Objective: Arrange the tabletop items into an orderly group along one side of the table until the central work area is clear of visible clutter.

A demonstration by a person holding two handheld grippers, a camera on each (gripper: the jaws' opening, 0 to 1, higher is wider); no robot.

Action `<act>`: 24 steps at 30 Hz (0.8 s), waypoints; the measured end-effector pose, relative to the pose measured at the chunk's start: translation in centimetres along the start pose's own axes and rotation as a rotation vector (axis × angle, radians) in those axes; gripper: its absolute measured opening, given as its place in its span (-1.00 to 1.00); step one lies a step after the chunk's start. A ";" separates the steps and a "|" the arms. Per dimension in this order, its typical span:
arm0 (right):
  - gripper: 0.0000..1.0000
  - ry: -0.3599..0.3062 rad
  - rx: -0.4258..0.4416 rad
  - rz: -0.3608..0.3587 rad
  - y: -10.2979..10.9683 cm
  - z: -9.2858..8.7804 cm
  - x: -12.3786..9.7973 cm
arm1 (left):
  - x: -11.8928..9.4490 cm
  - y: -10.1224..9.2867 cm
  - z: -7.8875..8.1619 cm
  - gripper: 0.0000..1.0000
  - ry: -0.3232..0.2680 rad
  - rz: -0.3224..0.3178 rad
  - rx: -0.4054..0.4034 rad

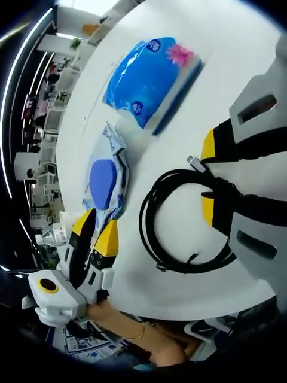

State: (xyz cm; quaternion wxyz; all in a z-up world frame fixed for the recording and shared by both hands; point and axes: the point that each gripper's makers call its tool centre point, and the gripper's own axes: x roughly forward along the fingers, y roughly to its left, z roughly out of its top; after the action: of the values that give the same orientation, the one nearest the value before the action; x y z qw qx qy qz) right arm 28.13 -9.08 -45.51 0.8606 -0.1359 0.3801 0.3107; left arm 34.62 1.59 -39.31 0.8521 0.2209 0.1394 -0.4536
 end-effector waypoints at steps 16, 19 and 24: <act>-0.88 -0.011 0.133 -0.006 -0.7 0.9 0.8 | -4.4 0.0 -1.6 -0.57 -0.052 0.053 -0.055; -0.88 -0.014 0.165 -0.026 -1.2 1.1 0.9 | -5.3 0.1 -2.0 -0.57 -0.054 0.070 -0.056; -0.89 -0.018 0.190 -0.061 -2.2 1.5 0.9 | -6.9 -0.1 -3.3 -0.57 -0.052 0.085 -0.068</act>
State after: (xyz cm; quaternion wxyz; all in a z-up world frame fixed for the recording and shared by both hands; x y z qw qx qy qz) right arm 30.86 -9.66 -45.21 0.8820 -0.0623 0.3958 0.2480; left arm 30.59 8.12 -39.16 0.8809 0.1855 0.1233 -0.4177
